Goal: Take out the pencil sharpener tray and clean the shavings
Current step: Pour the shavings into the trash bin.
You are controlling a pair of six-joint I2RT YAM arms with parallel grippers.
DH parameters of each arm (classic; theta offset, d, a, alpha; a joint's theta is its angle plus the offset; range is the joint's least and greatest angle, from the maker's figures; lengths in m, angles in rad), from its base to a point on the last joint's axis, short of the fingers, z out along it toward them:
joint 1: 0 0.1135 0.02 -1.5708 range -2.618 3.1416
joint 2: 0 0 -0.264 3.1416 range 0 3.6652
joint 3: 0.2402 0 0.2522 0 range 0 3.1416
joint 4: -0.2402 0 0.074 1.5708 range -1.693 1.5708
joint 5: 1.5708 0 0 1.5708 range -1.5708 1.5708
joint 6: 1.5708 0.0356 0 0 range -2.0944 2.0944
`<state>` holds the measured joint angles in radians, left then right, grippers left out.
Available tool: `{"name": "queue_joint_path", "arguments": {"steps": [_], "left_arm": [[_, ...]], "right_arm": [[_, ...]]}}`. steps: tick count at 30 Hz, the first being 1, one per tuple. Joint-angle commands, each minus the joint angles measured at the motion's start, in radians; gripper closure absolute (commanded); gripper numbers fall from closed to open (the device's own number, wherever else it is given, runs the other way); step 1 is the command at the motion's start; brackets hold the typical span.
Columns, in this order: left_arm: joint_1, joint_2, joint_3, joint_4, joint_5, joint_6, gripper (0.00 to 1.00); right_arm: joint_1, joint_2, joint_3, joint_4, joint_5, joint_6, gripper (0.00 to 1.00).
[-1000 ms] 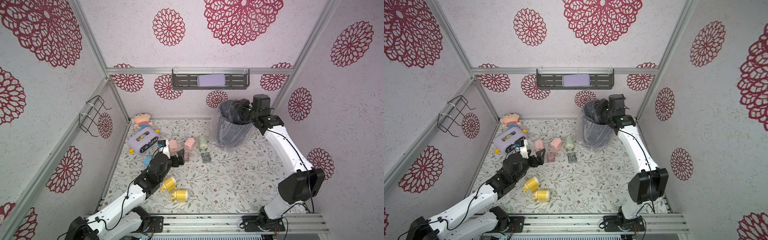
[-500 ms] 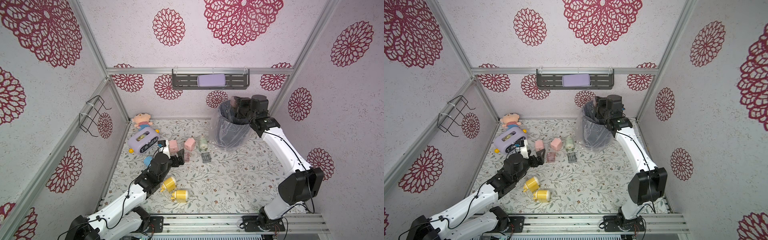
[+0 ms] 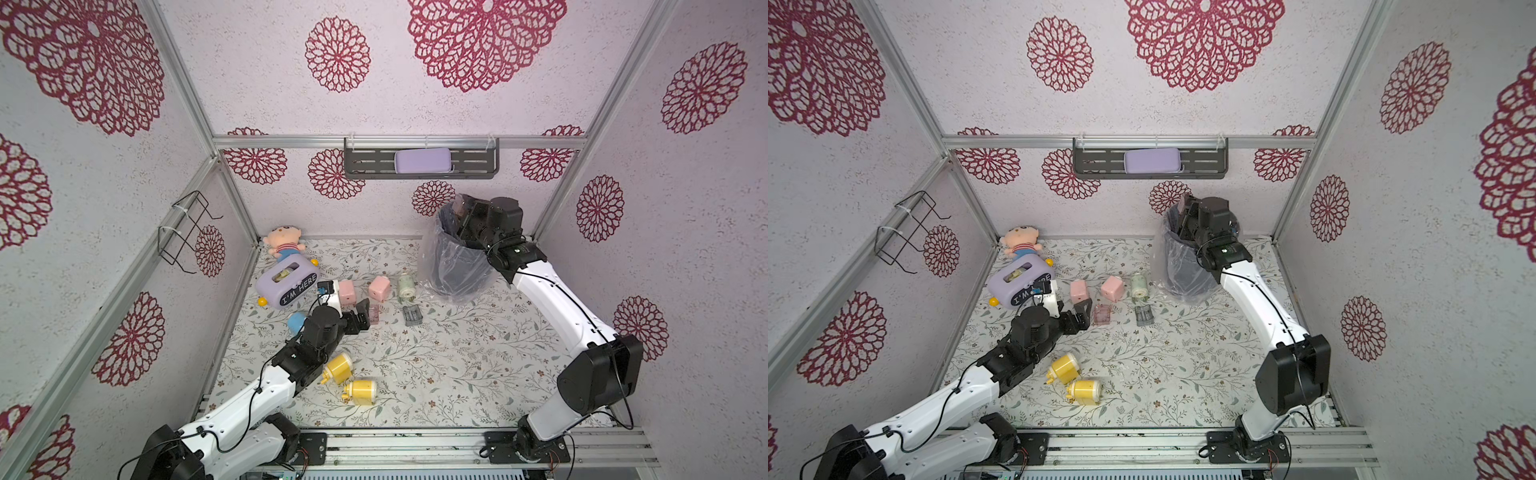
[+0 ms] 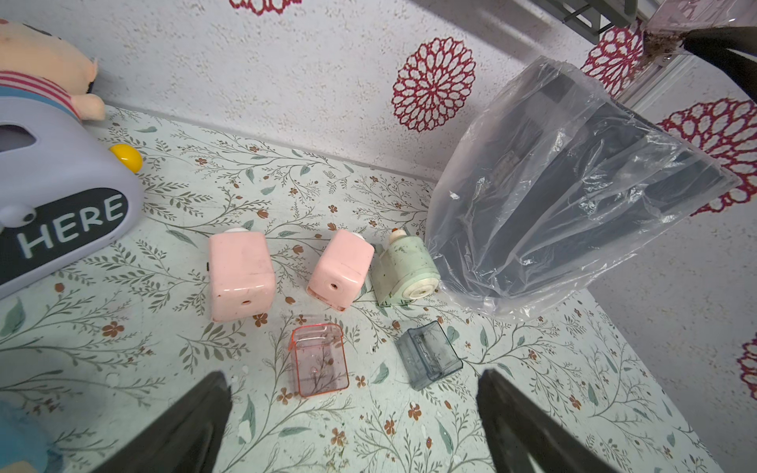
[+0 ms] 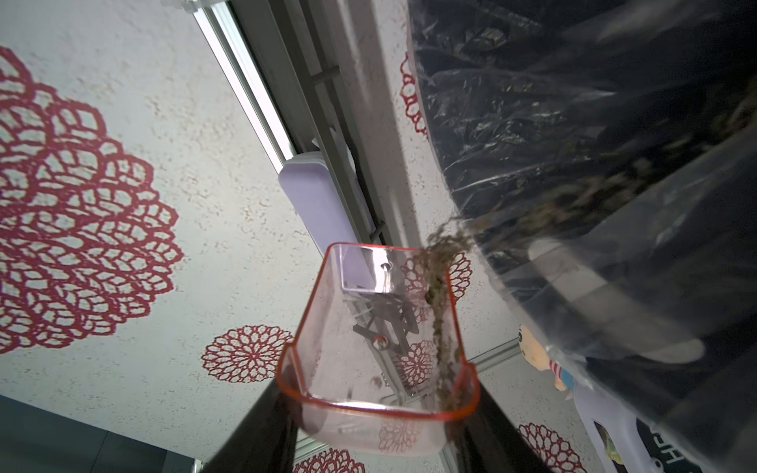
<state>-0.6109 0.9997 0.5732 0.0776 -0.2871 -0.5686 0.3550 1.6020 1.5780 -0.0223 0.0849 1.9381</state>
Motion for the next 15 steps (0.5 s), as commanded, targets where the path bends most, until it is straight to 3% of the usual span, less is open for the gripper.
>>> {"name": "queue_joint_path", "arguments": {"steps": [1, 9, 15], "left_arm": [[-0.01, -0.018, -0.003, 0.011, -0.009, 0.003, 0.02], [-0.01, -0.016, -0.003, 0.012, -0.011, 0.003, 0.03], [-0.011, -0.013, -0.002, 0.013, -0.014, 0.004, 0.03]], "right_arm": [[0.007, -0.089, -0.023, 0.046, 0.047, 0.01, 0.68], [-0.001, -0.156, -0.205, 0.127, 0.044, 0.036, 0.68], [-0.011, -0.143, -0.209, 0.154, 0.018, 0.043, 0.68]]}}
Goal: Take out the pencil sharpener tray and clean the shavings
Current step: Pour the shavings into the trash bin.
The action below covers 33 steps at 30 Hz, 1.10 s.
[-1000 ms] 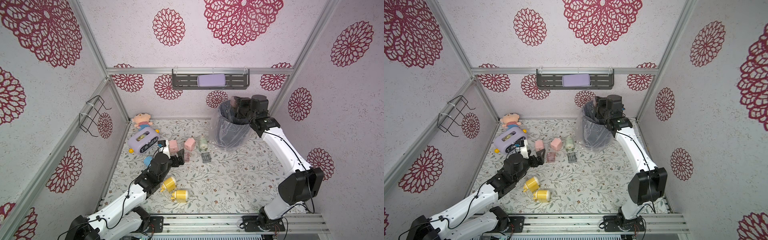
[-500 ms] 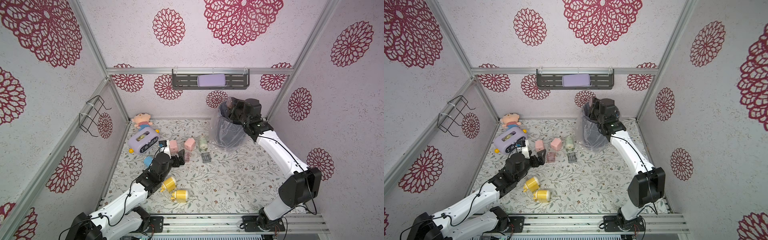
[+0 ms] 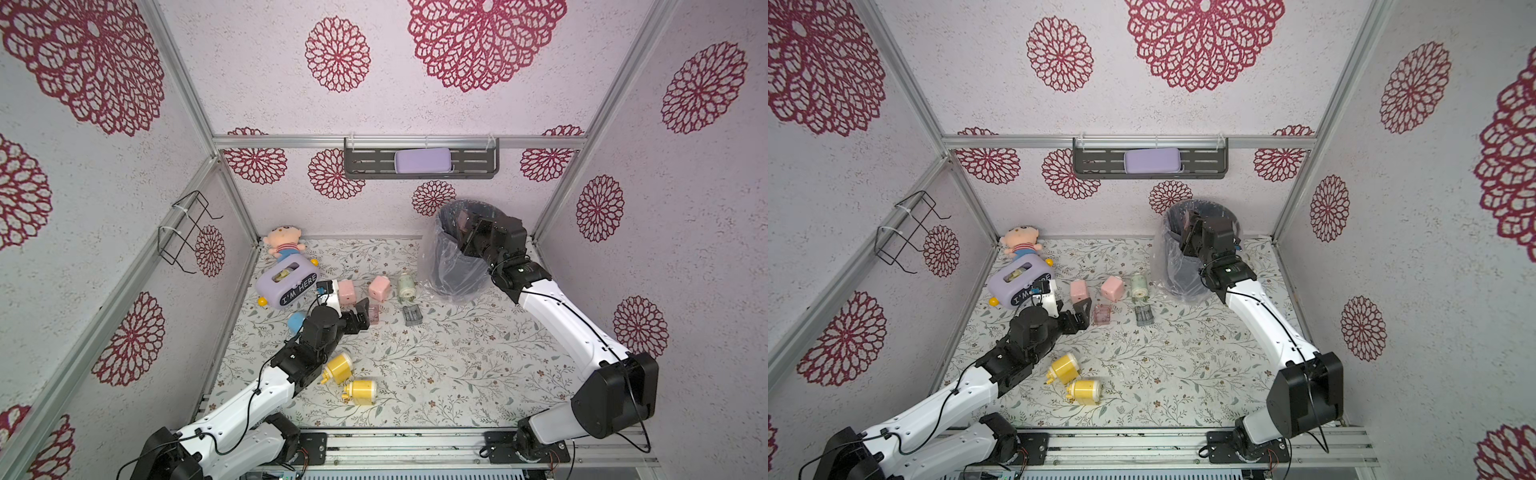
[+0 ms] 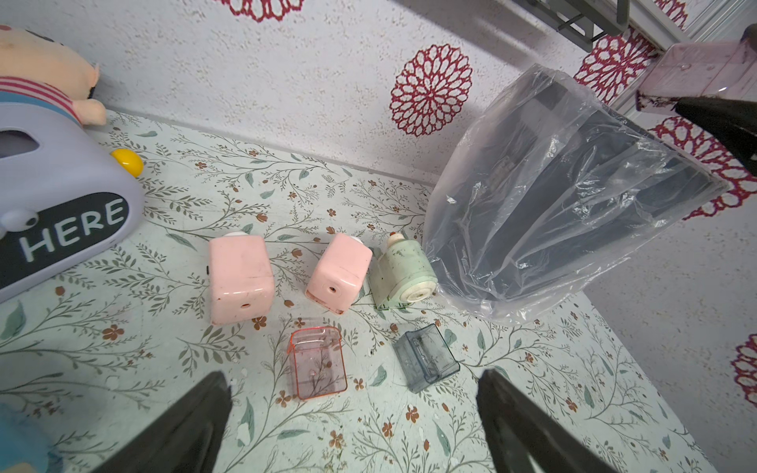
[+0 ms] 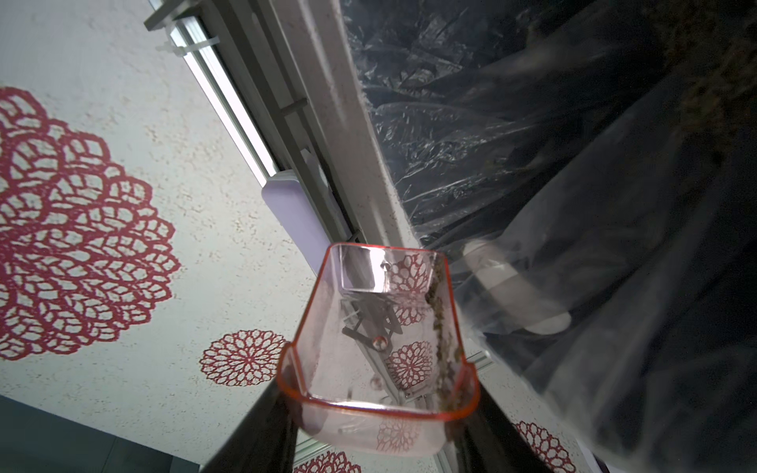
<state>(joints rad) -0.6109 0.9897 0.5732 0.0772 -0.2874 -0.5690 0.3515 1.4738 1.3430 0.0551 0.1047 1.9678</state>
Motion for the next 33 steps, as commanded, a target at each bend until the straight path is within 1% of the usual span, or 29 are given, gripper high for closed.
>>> {"name": "queue_joint_path", "arguments": {"steps": [1, 4, 7, 13, 17, 25, 30, 33], "left_arm": [[-0.011, -0.003, -0.004, 0.015, -0.013, 0.004, 0.03], [-0.012, -0.003, -0.004, 0.017, -0.012, 0.004, 0.03], [-0.013, -0.003, -0.008, 0.04, 0.021, 0.017, 0.02], [-0.025, 0.062, 0.029, 0.041, 0.085, 0.037, 0.03], [-0.035, 0.081, 0.039, 0.039, 0.09, 0.042, 0.03], [-0.043, 0.058, 0.031, 0.041, 0.077, 0.051, 0.03], [-0.056, 0.047, 0.021, 0.062, 0.083, 0.071, 0.03], [-0.07, 0.031, 0.01, 0.076, 0.076, 0.093, 0.03]], "right_arm": [[-0.008, -0.012, 0.041, 0.073, -0.005, 0.007, 0.68], [-0.009, -0.006, 0.084, 0.06, -0.006, -0.008, 0.68], [-0.008, -0.013, 0.081, 0.05, -0.001, -0.02, 0.68], [-0.014, -0.043, -0.068, 0.103, 0.002, 0.001, 0.68], [-0.026, -0.041, -0.096, 0.109, -0.019, -0.008, 0.68], [-0.038, -0.048, -0.032, 0.073, -0.029, -0.054, 0.68], [-0.038, -0.023, 0.093, 0.04, -0.064, -0.105, 0.68], [-0.037, -0.041, 0.082, 0.033, -0.048, -0.115, 0.68]]}}
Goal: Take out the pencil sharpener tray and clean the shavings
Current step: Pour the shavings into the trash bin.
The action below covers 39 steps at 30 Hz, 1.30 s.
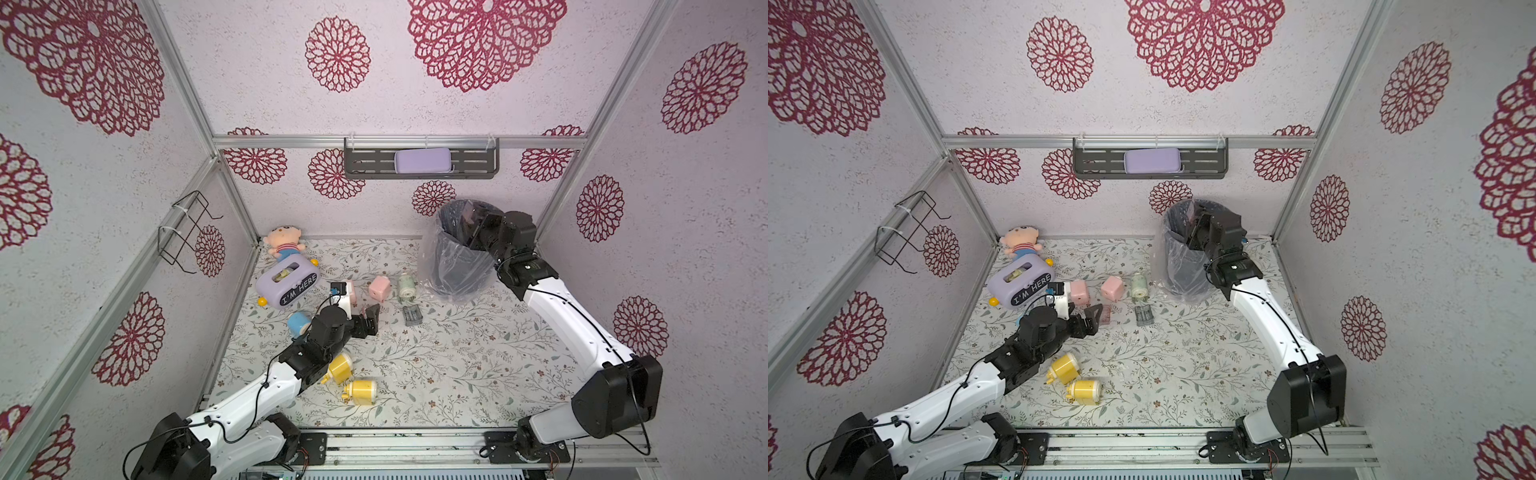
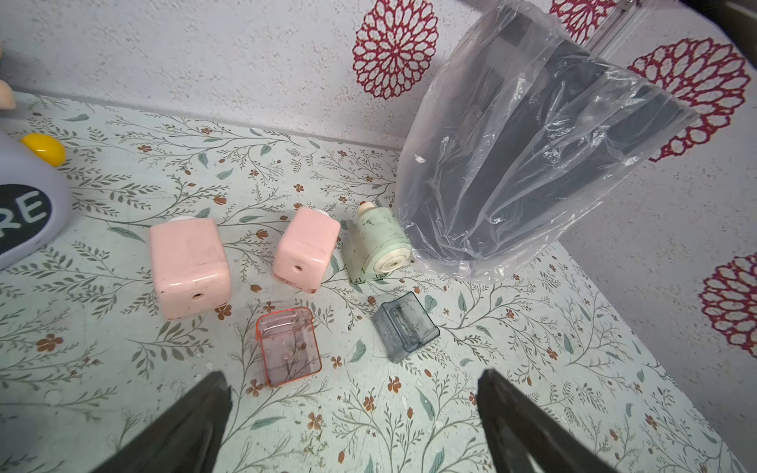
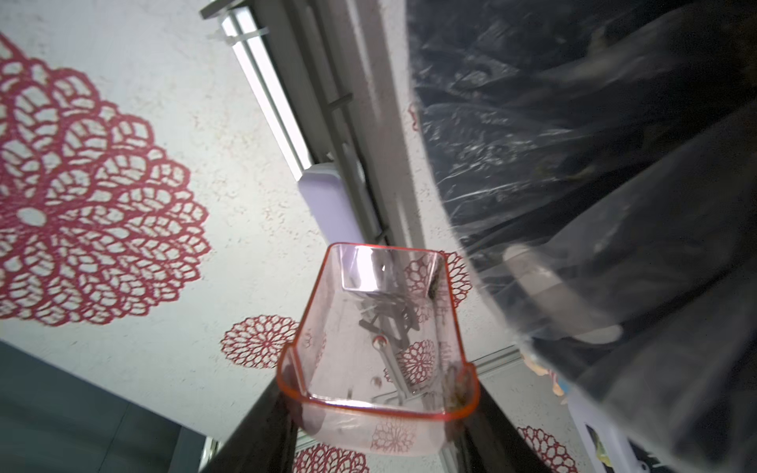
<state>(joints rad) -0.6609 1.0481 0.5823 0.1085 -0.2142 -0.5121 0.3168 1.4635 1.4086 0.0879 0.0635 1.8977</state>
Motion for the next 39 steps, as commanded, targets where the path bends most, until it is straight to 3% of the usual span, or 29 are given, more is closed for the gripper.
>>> {"name": "queue_joint_path", "arguments": {"steps": [1, 9, 19, 28, 35, 39], "left_arm": [[-0.022, -0.031, -0.002, 0.046, -0.001, 0.041, 0.03], [-0.03, -0.025, 0.001, 0.045, -0.011, 0.043, 0.03], [-0.036, -0.031, -0.001, 0.046, -0.017, 0.042, 0.03], [-0.039, -0.011, -0.001, 0.056, -0.022, 0.041, 0.03], [-0.042, 0.028, 0.003, 0.072, -0.019, 0.036, 0.03], [-0.042, 0.048, 0.007, 0.08, -0.012, 0.031, 0.03]], "right_arm": [[-0.002, -0.041, -0.009, 0.009, -0.005, -0.039, 0.68], [-0.007, -0.062, -0.194, 0.075, -0.01, 0.017, 0.68], [-0.003, -0.046, -0.06, 0.021, -0.01, -0.036, 0.68], [-0.003, -0.047, -0.192, 0.096, -0.021, 0.018, 0.68], [-0.002, -0.039, -0.062, 0.024, -0.011, -0.054, 0.68], [-0.003, -0.06, -0.08, 0.02, -0.006, -0.062, 0.68]]}}
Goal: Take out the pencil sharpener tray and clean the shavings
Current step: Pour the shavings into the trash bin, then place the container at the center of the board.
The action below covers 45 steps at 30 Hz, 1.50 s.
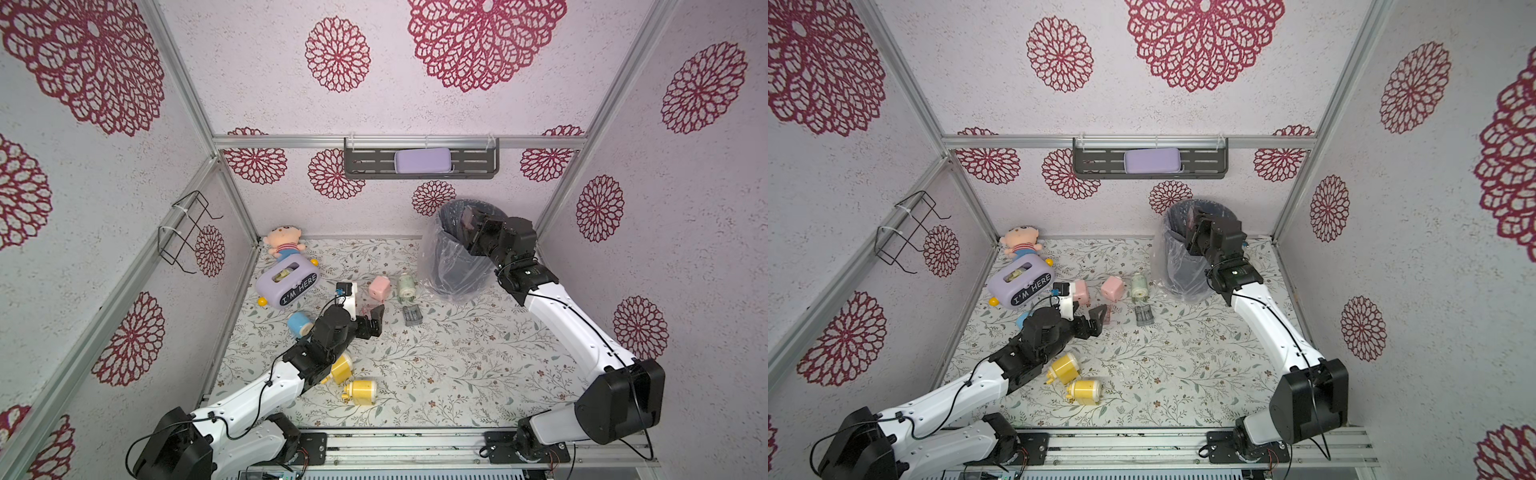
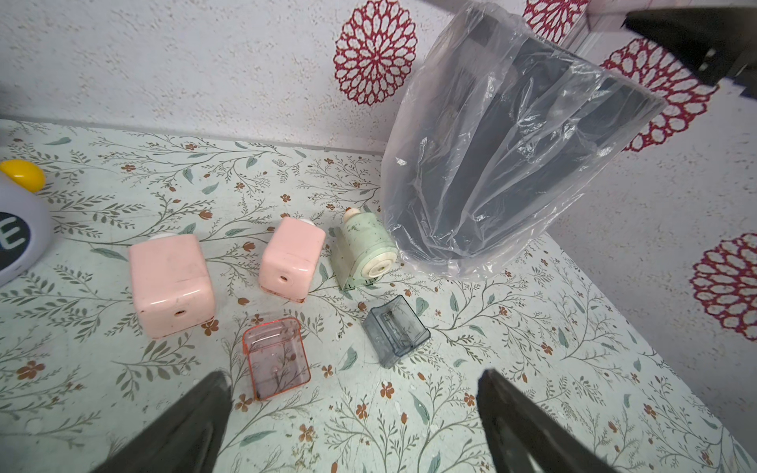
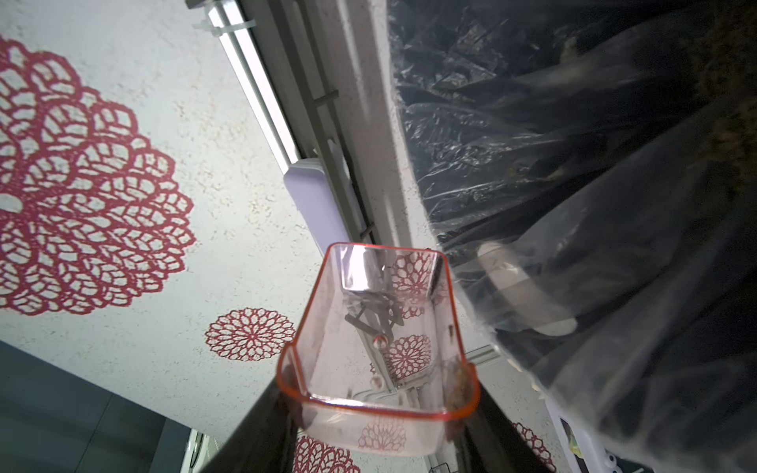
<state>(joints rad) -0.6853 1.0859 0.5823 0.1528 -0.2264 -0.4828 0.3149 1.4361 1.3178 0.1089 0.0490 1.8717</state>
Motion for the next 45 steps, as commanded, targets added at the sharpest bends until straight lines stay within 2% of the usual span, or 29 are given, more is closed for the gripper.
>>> {"name": "queue_joint_path", "arguments": {"steps": [1, 8, 12, 21, 26, 29, 35, 40, 45], "left_arm": [[-0.017, 0.013, 0.008, 0.037, 0.003, 0.0, 0.03], [-0.019, 0.015, 0.014, 0.027, 0.006, 0.001, 0.03], [-0.019, -0.004, 0.028, 0.0, 0.014, -0.001, 0.03], [-0.017, -0.023, 0.184, -0.187, 0.062, -0.022, 0.03], [-0.017, 0.004, 0.345, -0.362, 0.152, -0.083, 0.03], [-0.017, -0.001, 0.393, -0.41, 0.19, -0.115, 0.03], [-0.016, -0.003, 0.409, -0.42, 0.228, -0.167, 0.03], [-0.013, -0.015, 0.344, -0.389, 0.194, -0.194, 0.03], [-0.008, -0.034, 0.267, -0.372, 0.134, -0.221, 0.02]], "right_arm": [[-0.002, -0.038, -0.015, 0.011, 0.007, -0.029, 0.68], [-0.006, -0.046, -0.16, 0.103, -0.015, -0.01, 0.68], [-0.013, -0.044, -0.16, 0.124, -0.045, -0.064, 0.68], [-0.013, -0.029, -0.059, 0.089, -0.199, -0.408, 0.68], [0.023, -0.05, -0.036, 0.049, -0.285, -0.629, 0.67], [0.044, -0.075, -0.058, 0.045, -0.318, -0.742, 0.67], [0.101, -0.155, -0.179, 0.055, -0.326, -0.972, 0.67], [0.167, -0.244, -0.35, 0.104, -0.279, -1.112, 0.67], [0.24, -0.308, -0.53, 0.179, -0.208, -1.192, 0.67]]}}
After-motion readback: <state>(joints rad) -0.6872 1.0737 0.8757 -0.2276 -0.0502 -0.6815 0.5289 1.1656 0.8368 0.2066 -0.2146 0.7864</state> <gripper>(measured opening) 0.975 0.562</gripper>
